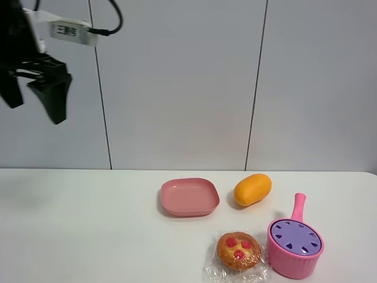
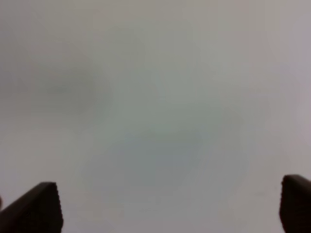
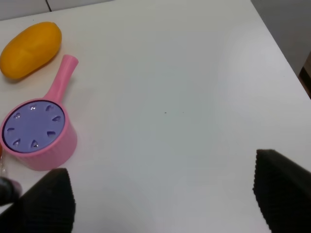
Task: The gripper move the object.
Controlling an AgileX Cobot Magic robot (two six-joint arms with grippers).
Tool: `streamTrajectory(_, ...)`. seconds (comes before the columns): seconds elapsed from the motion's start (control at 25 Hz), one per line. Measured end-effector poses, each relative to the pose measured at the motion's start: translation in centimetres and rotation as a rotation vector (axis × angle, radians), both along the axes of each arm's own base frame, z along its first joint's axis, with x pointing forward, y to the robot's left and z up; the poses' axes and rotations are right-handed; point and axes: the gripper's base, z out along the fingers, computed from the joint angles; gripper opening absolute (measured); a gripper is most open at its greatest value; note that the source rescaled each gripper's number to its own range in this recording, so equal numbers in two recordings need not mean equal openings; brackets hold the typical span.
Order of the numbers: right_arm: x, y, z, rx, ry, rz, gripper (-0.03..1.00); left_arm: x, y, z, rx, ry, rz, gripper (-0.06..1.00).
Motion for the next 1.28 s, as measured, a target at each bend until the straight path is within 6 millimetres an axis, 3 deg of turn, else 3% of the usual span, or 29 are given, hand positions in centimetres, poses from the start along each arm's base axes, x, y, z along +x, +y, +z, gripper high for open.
streamTrajectory(0.2,0.0,0.0,0.0,0.0,0.0,0.0,1.0,-5.7,5.3,0.1,-0.041,-0.053,0.152,0.91)
streamTrajectory(0.36,0.0,0.0,0.0,0.0,0.0,0.0,1.0,-11.3,7.9,-0.4,-0.058,-0.103,0.228,0.91)
streamTrajectory(0.56,0.0,0.0,0.0,0.0,0.0,0.0,1.0,-18.9,9.2,-0.2,-0.029,-0.297,0.285,0.91)
streamTrajectory(0.76,0.0,0.0,0.0,0.0,0.0,0.0,1.0,-25.1,8.5,-0.3,-0.051,-0.531,0.353,0.91)
streamTrajectory(1.0,0.0,0.0,0.0,0.0,0.0,0.0,1.0,-29.3,7.0,-1.7,-0.14,-0.64,0.396,0.91)
streamTrajectory(1.28,0.0,0.0,0.0,0.0,0.0,0.0,1.0,-31.1,6.4,-4.4,-0.17,-0.643,0.319,0.91)
